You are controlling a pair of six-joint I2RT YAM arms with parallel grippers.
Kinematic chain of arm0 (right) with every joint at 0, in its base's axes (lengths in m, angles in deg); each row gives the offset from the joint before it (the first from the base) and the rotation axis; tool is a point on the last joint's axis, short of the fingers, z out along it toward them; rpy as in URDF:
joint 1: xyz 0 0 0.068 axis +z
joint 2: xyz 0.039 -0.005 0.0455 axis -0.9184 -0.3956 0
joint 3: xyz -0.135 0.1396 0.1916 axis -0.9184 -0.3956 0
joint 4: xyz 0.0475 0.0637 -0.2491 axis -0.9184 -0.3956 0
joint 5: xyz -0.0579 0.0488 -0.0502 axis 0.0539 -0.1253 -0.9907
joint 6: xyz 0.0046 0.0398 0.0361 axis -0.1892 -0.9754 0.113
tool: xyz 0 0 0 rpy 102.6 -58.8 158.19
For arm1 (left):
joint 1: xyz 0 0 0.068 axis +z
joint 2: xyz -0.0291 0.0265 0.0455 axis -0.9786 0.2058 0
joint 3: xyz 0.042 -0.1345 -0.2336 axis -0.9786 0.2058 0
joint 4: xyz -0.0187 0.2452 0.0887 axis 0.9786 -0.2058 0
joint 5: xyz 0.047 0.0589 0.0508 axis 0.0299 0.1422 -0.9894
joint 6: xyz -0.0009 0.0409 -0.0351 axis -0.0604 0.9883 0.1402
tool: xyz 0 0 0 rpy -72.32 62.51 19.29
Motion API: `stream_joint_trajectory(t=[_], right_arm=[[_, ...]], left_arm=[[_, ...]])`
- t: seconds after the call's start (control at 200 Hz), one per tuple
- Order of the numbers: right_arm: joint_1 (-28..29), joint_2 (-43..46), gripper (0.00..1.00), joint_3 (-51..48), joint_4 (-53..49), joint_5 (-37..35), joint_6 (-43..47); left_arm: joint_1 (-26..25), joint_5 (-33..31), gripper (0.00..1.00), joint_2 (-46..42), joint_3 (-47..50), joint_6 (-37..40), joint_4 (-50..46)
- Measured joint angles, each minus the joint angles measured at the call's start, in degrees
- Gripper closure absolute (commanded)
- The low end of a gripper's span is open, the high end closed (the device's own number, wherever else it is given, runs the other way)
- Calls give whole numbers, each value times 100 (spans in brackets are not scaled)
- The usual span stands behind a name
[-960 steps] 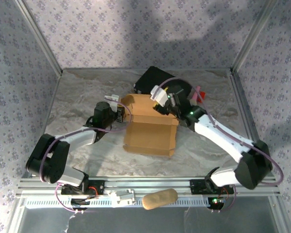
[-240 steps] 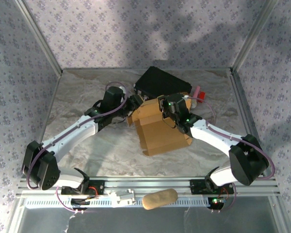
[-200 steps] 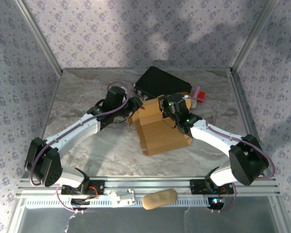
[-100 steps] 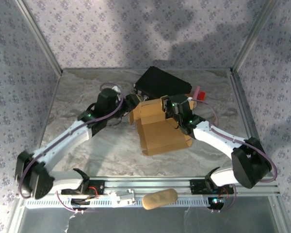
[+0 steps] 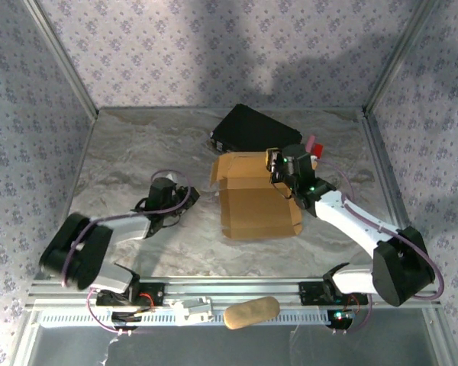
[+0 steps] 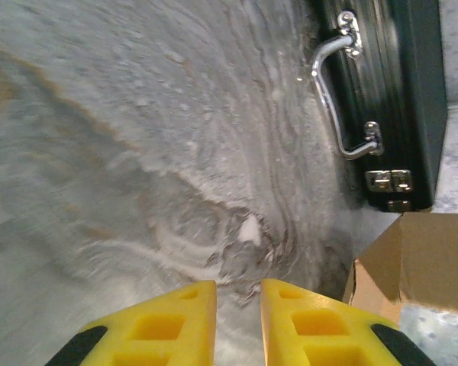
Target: Fold the paper box
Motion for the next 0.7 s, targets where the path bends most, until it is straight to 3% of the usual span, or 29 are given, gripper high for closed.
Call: stream_joint_trajectory(t=[0.205,0.365,0.55,0.7], right_arm=[[-57,0,100,4,-109,2,-142],[-122,0,100,35,-136,17,-212],[-216,0,100,85,-133,76,-286],[-245,0,100,98,-138,177,-212]], left_arm=[[-4,431,76,1362,0,-442,2363],[-50,575,76,1847,0,-750,3423],[-103,573,70,1875,87,-920,3969],[138,588,69,1300,216,-769,3429]])
